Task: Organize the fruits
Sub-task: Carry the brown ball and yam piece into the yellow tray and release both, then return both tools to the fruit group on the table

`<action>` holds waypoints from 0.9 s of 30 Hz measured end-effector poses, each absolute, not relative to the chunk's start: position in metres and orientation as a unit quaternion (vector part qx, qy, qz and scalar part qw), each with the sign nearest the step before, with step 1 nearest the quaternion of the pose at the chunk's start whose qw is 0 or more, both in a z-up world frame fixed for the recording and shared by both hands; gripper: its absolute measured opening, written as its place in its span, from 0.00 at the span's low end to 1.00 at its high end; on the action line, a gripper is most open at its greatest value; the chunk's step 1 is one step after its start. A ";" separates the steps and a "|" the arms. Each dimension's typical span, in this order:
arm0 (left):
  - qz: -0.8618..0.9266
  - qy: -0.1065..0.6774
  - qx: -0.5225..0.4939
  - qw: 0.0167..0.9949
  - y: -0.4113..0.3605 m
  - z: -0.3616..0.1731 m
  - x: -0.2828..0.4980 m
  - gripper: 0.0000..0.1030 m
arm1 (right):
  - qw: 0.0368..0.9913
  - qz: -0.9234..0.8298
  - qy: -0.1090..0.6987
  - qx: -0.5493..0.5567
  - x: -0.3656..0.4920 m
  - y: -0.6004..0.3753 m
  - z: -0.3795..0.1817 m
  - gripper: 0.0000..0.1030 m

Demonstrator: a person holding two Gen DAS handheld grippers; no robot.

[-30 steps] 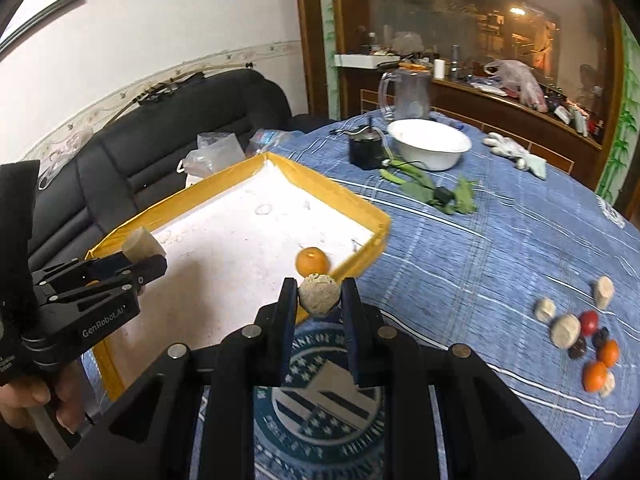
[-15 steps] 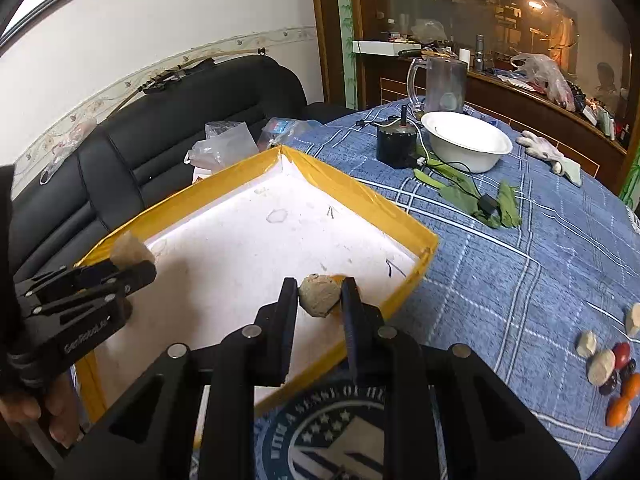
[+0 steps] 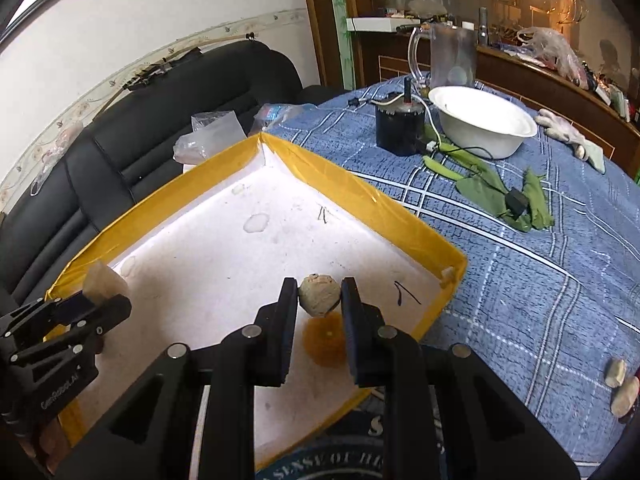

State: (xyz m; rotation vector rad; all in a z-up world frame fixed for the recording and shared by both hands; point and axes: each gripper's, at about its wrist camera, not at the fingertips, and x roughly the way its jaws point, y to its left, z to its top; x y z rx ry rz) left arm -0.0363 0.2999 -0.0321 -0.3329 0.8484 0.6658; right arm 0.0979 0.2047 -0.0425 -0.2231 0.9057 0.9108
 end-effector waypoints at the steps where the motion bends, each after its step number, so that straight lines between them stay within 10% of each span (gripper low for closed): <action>1: 0.316 0.405 -0.157 0.843 0.300 -0.033 -0.036 0.33 | 0.794 0.425 0.423 -0.105 0.099 0.207 -0.044 0.24; 13: 0.324 0.435 -0.187 0.819 0.312 -0.042 -0.039 0.34 | 0.784 0.419 0.442 -0.120 0.106 0.219 -0.053 0.24; 16: 0.338 0.431 -0.203 0.812 0.316 -0.037 -0.046 0.51 | 0.787 0.409 0.444 -0.126 0.105 0.219 -0.051 0.63; 19: 0.362 0.406 -0.208 0.813 0.317 -0.028 -0.058 0.70 | 0.795 0.409 0.432 -0.117 0.101 0.209 -0.040 0.67; 27: 0.370 0.362 -0.252 0.818 0.305 -0.006 -0.085 0.79 | 0.825 0.380 0.407 -0.097 0.088 0.156 -0.011 0.81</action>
